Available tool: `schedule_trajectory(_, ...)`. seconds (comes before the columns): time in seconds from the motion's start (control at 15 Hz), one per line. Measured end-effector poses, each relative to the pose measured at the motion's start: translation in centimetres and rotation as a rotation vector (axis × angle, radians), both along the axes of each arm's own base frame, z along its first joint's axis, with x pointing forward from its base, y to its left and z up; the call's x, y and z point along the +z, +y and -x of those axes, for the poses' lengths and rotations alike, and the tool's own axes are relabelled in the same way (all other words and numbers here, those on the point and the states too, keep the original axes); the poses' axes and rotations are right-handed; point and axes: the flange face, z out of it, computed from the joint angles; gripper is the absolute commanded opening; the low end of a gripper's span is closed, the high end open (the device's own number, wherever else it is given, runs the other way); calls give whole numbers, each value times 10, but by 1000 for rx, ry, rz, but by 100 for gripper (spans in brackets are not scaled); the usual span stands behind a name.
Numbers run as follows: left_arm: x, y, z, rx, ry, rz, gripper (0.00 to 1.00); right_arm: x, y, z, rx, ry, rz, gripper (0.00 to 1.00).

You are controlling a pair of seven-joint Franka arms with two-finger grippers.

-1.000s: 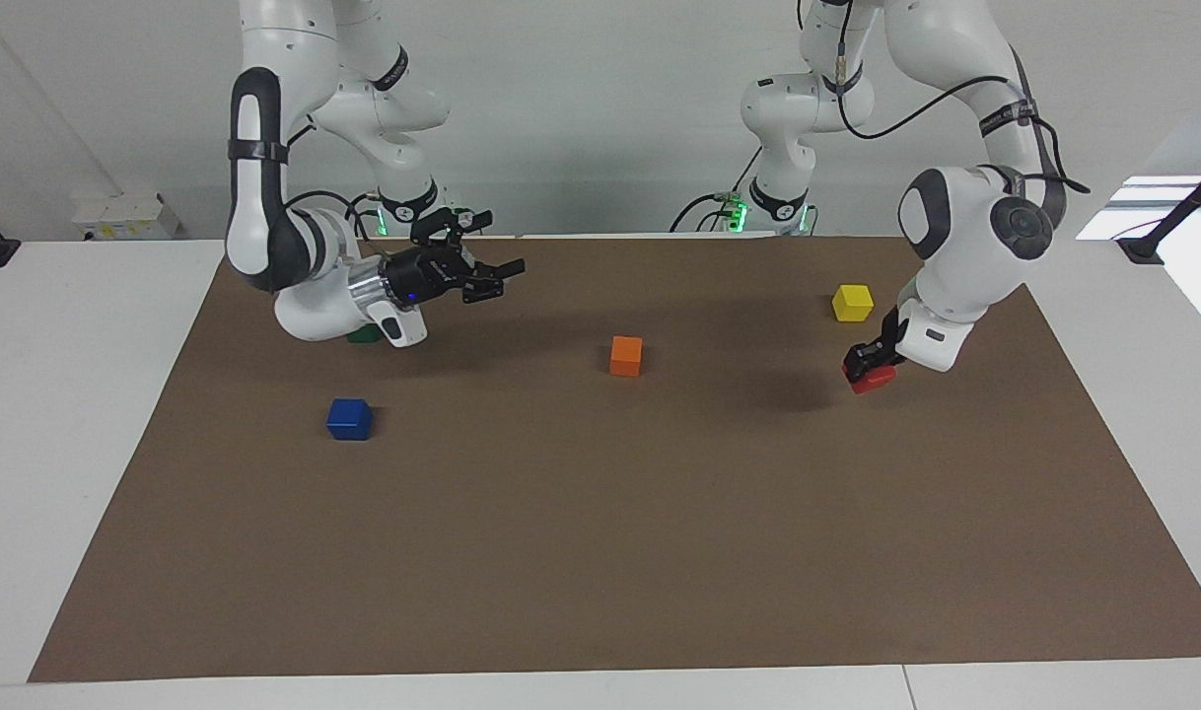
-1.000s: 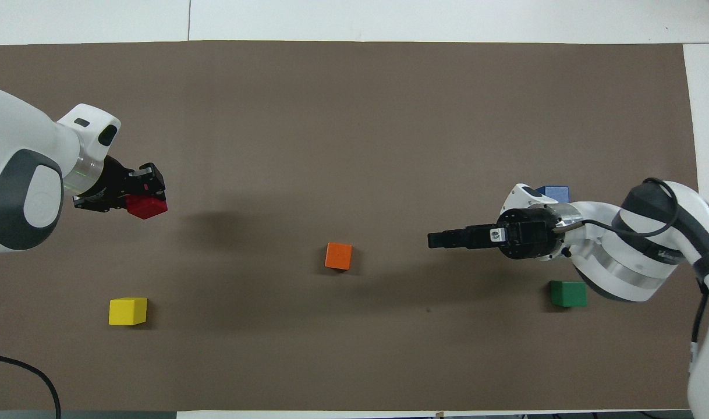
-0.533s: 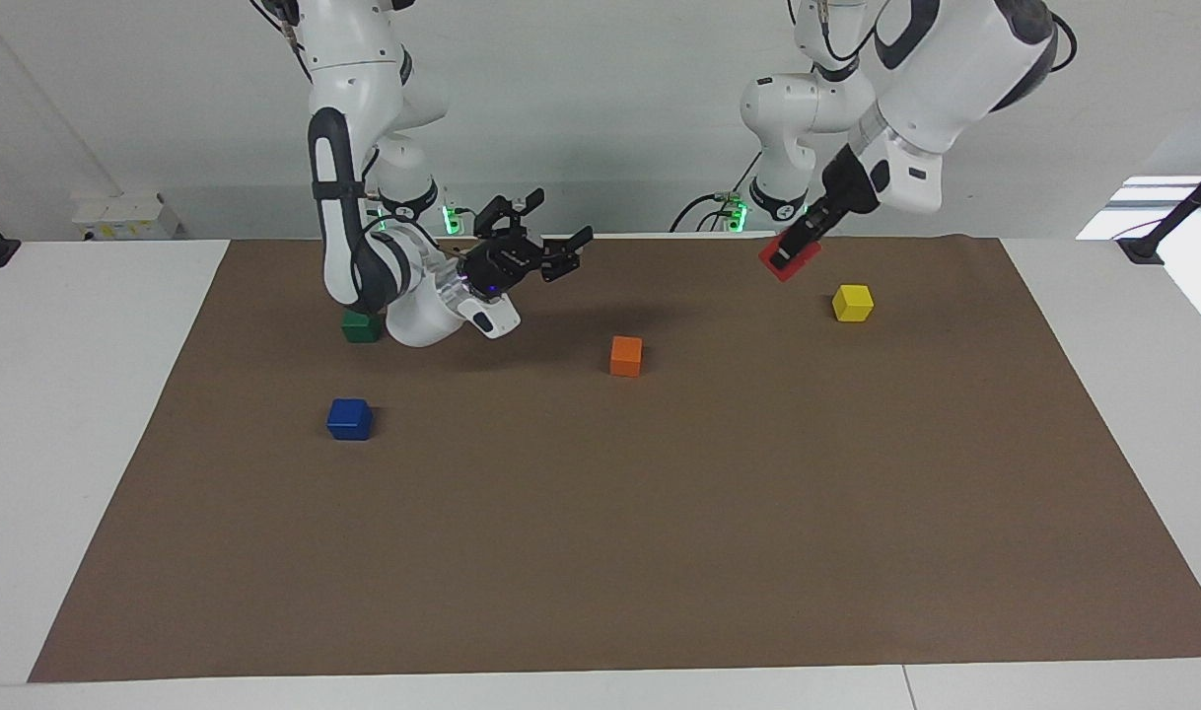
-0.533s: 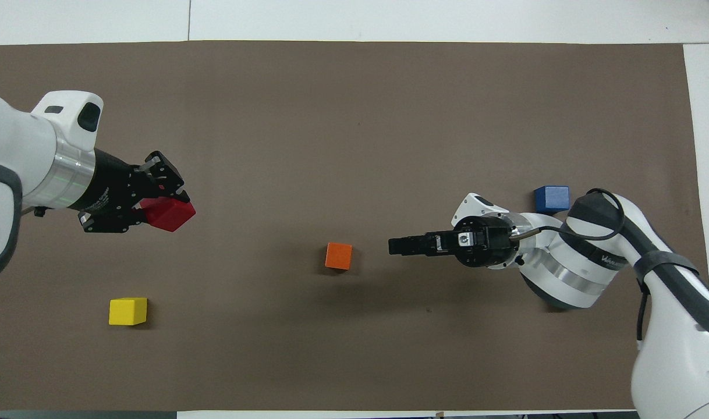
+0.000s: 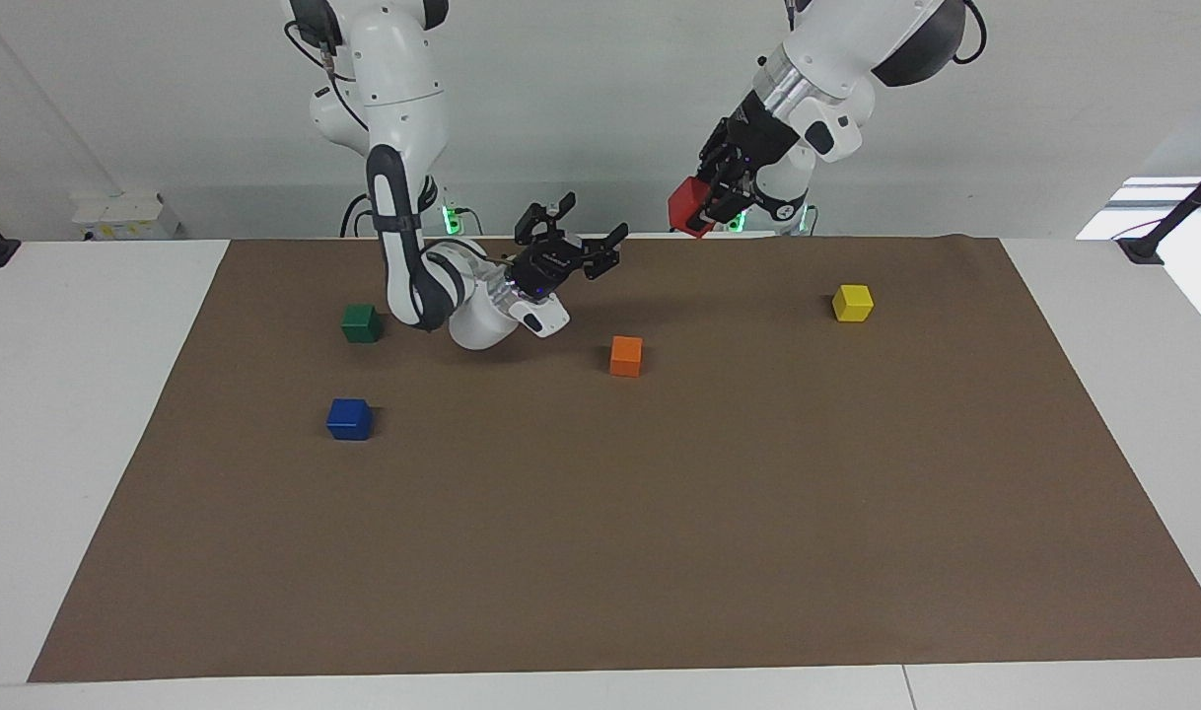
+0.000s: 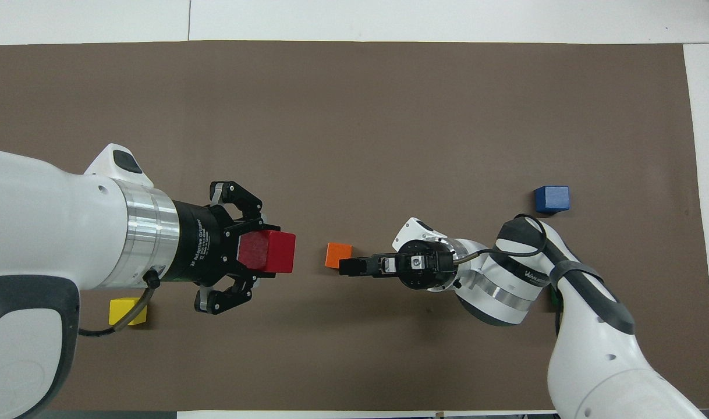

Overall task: Transfer red block to right arm and stack on blue block
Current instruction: 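Grasp the red cube with the right gripper while the left gripper releases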

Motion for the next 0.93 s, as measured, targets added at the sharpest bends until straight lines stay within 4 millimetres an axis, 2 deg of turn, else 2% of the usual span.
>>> schedule_trajectory(0.13,-2,-4,-4,68,-12,27,0,-13,6,-2,-4,-3,-13,100)
schedule_trajectory(0.27,-17,-15,-1,99,-20,39,0,-8,17,-7,-22,-10,-26,100)
schedule_trajectory(0.47,-33,-35,18,80,-4,52,0,-6,41,-6,-36,-6,0,100)
schedule_trajectory(0.67,-31,-48,33,60,-14,54,0,-8,46,-6,-40,-1,16,100)
schedule_trajectory(0.87,-44,-52,42,47,5,38,0,-4,54,-3,-31,-3,1,100)
schedule_trajectory(0.93,-50,-52,44,44,10,32,0,-2,59,-1,-32,2,-11,93)
